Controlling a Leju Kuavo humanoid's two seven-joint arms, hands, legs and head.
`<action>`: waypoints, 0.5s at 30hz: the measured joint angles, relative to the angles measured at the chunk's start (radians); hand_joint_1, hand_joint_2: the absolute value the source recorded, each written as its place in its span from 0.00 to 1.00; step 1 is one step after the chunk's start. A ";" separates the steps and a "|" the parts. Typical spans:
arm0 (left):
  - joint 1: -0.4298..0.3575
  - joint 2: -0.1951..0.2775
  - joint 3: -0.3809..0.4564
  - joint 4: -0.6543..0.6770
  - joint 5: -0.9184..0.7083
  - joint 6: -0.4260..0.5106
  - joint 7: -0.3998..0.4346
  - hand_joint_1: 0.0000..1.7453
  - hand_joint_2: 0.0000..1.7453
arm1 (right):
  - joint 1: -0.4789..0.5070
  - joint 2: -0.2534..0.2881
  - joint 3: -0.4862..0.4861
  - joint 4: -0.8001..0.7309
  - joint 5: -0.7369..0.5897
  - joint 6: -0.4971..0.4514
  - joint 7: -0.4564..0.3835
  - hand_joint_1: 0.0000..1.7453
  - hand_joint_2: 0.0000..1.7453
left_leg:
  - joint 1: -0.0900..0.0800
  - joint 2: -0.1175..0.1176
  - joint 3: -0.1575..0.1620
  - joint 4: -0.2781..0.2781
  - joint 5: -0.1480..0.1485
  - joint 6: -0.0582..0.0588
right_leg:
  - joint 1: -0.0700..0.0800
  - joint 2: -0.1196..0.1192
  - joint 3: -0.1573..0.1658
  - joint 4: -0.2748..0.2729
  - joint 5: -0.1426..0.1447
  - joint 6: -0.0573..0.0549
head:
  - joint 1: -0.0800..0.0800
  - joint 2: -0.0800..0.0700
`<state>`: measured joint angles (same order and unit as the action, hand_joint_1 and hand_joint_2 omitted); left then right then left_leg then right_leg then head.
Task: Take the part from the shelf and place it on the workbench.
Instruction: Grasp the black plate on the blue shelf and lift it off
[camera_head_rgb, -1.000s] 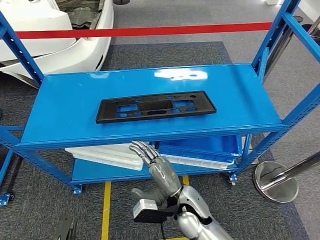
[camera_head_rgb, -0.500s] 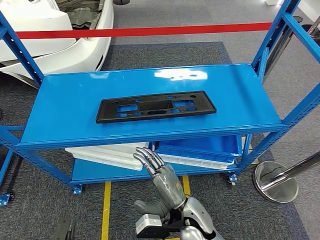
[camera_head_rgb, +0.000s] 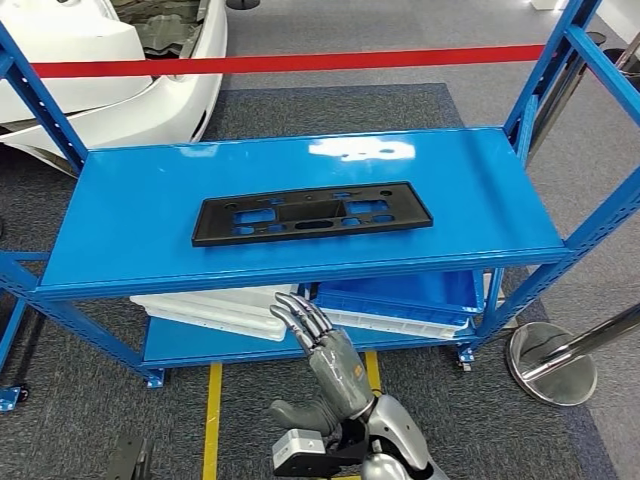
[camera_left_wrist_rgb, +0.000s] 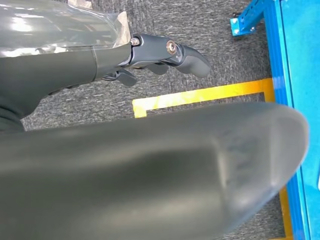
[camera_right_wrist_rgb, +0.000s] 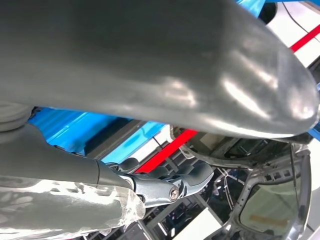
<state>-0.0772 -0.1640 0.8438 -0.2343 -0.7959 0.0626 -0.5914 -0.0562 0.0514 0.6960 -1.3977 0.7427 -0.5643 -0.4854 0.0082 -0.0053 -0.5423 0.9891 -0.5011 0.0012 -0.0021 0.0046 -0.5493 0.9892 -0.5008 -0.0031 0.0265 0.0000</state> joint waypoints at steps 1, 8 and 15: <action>0.000 0.000 0.000 0.001 -0.001 0.000 0.000 0.00 0.00 | 0.001 0.000 0.000 0.000 0.000 0.000 0.000 0.00 0.00 | 0.000 0.000 -0.001 0.002 -0.001 0.001 | 0.000 0.000 0.000 0.000 0.000 0.001 | 0.000 0.000; 0.000 -0.001 0.000 0.004 -0.008 0.000 0.002 0.00 0.00 | 0.006 -0.001 -0.001 -0.013 0.002 -0.008 0.000 0.00 0.00 | 0.002 0.000 -0.001 -0.005 0.005 0.006 | 0.002 0.000 0.004 -0.010 0.008 -0.001 | 0.002 0.000; 0.001 -0.002 0.000 0.006 -0.016 -0.002 0.005 0.00 0.00 | 0.014 -0.004 -0.009 -0.016 0.003 -0.010 0.000 0.00 0.00 | -0.001 0.000 -0.001 -0.008 0.009 0.005 | 0.001 0.000 0.006 -0.015 0.013 -0.002 | 0.004 0.000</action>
<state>-0.0767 -0.1659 0.8438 -0.2286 -0.8116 0.0610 -0.5865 -0.0421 0.0475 0.6868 -1.4137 0.7460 -0.5748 -0.4852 0.0076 -0.0049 -0.5432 0.9812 -0.4925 0.0061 -0.0011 0.0044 -0.5431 0.9741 -0.4874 -0.0053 0.0302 0.0000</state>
